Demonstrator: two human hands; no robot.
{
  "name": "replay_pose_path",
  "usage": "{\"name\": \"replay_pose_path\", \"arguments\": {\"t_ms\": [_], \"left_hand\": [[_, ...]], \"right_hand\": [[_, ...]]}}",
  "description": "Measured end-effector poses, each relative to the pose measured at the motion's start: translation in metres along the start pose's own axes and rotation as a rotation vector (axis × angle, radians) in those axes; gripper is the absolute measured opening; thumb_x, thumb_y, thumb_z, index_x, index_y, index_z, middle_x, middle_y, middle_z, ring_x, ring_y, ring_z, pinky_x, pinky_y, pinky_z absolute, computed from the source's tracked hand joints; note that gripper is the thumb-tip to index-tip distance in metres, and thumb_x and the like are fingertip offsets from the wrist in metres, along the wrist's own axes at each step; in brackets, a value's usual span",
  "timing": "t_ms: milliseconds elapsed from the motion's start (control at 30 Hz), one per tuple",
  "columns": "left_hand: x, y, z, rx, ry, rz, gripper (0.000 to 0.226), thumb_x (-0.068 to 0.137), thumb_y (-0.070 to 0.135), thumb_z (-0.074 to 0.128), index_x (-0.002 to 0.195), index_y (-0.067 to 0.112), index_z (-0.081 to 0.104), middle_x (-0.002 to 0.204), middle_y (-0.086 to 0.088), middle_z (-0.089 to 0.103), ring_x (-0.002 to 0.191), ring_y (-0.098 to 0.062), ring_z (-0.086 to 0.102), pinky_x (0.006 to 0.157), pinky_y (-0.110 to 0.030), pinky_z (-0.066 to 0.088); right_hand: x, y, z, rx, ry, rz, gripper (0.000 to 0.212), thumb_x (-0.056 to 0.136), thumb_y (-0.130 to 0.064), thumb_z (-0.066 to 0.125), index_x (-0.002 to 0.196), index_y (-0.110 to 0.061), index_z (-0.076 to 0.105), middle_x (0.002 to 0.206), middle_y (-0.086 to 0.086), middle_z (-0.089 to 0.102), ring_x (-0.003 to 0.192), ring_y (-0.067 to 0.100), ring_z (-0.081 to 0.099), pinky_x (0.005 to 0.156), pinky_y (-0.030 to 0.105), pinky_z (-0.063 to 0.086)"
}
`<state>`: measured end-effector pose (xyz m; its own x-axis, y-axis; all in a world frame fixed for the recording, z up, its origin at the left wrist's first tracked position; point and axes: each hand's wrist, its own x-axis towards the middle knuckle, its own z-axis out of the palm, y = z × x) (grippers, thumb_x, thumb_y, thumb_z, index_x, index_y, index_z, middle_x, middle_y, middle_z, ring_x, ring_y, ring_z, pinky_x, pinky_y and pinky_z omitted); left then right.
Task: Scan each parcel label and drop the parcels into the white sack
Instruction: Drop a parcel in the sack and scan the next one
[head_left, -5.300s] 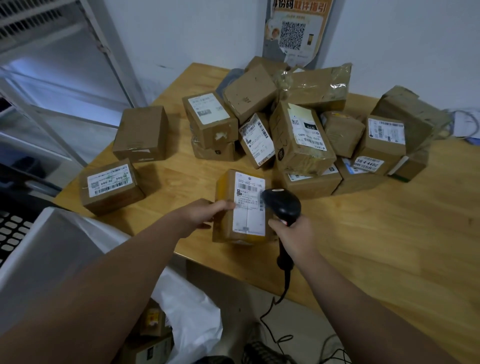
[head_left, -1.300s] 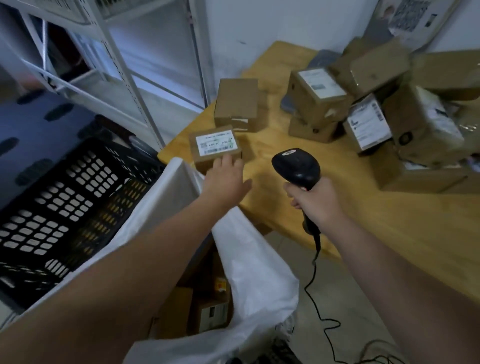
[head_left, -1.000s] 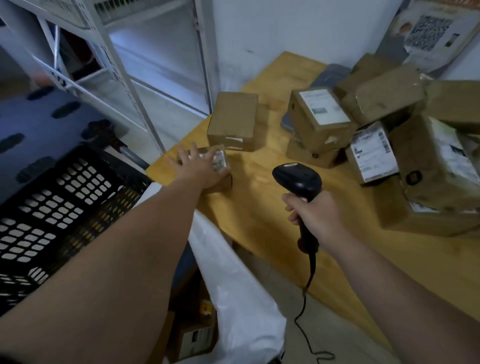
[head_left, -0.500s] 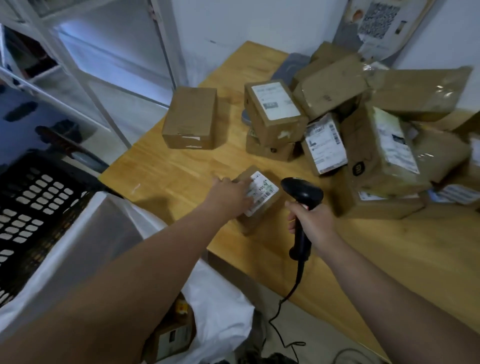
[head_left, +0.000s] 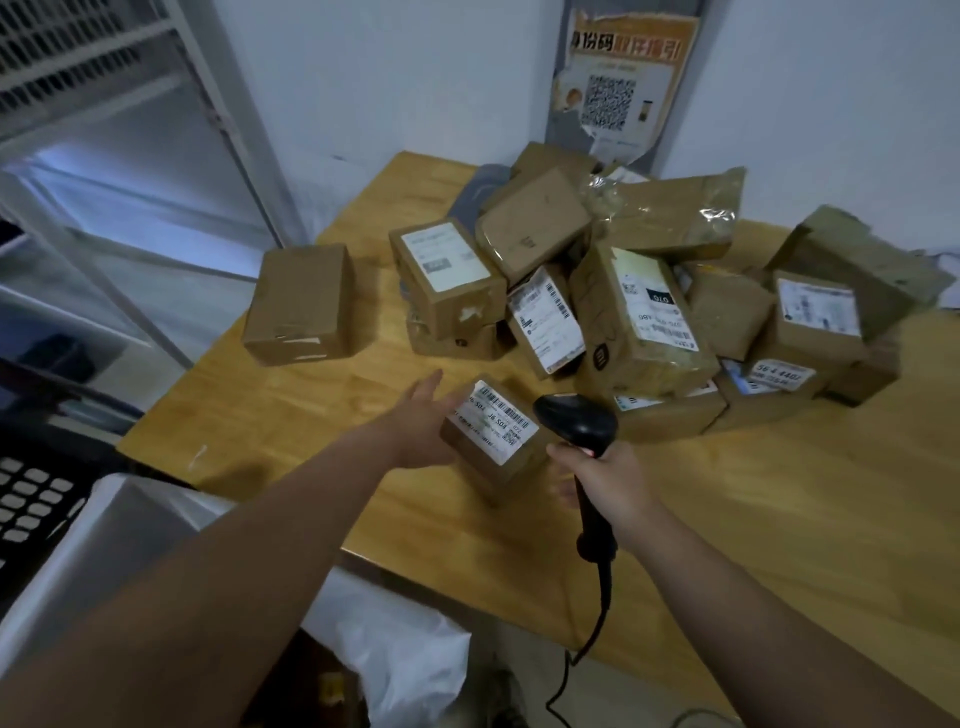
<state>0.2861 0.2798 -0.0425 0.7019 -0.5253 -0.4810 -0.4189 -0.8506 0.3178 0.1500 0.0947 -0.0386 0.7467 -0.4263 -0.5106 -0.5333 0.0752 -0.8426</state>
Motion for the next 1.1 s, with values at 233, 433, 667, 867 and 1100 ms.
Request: {"name": "replay_pose_path", "arguments": {"t_ms": [233, 433, 667, 867, 1100], "left_hand": [[-0.014, 0.026, 0.051, -0.123, 0.157, 0.079, 0.059, 0.091, 0.045, 0.06, 0.141, 0.017, 0.044, 0.125, -0.009, 0.056, 0.105, -0.023, 0.058, 0.079, -0.025, 0.04], [0.001, 0.011, 0.063, -0.762, 0.223, -0.284, 0.086, 0.084, 0.043, 0.07, 0.15, 0.017, 0.022, 0.148, -0.016, 0.028, 0.125, -0.032, 0.045, 0.098, -0.042, 0.044], [0.003, 0.015, 0.075, -1.068, 0.029, -0.213, 0.124, 0.056, 0.048, 0.09, 0.145, 0.034, 0.004, 0.137, -0.011, 0.048, 0.124, -0.025, 0.049, 0.101, -0.037, 0.043], [0.001, 0.031, 0.068, -1.177, 0.299, -0.031, 0.087, 0.076, 0.014, 0.08, 0.132, 0.036, 0.018, 0.133, -0.007, 0.046, 0.119, -0.021, 0.051, 0.096, -0.045, 0.05], [0.008, 0.009, 0.041, -0.871, 0.4, -0.011, 0.101, 0.058, 0.038, 0.086, 0.133, 0.062, 0.022, 0.134, -0.006, 0.038, 0.122, -0.031, 0.049, 0.101, -0.053, 0.045]], "right_hand": [[0.007, 0.016, 0.007, -0.104, 0.03, -0.049, 0.007, 0.085, -0.023, 0.072, 0.085, -0.021, 0.065, 0.086, 0.005, 0.065, 0.083, 0.018, 0.061, 0.091, 0.049, 0.053], [0.01, 0.032, 0.009, -0.159, -0.005, -0.024, 0.009, 0.085, -0.024, 0.072, 0.083, -0.019, 0.065, 0.081, 0.005, 0.064, 0.08, 0.019, 0.062, 0.08, 0.037, 0.054], [0.011, 0.042, -0.002, 0.0, -0.051, 0.007, 0.01, 0.082, -0.025, 0.075, 0.091, -0.026, 0.069, 0.098, 0.003, 0.071, 0.101, 0.022, 0.064, 0.098, 0.048, 0.05], [0.008, 0.024, -0.007, -0.027, -0.056, -0.011, 0.011, 0.083, -0.027, 0.075, 0.088, -0.022, 0.067, 0.092, 0.007, 0.067, 0.091, 0.024, 0.065, 0.084, 0.041, 0.057], [-0.014, 0.002, -0.003, -0.056, -0.152, -0.227, 0.03, 0.086, -0.019, 0.071, 0.061, -0.008, 0.062, 0.051, 0.004, 0.056, 0.049, 0.019, 0.056, 0.056, 0.034, 0.05]]}}
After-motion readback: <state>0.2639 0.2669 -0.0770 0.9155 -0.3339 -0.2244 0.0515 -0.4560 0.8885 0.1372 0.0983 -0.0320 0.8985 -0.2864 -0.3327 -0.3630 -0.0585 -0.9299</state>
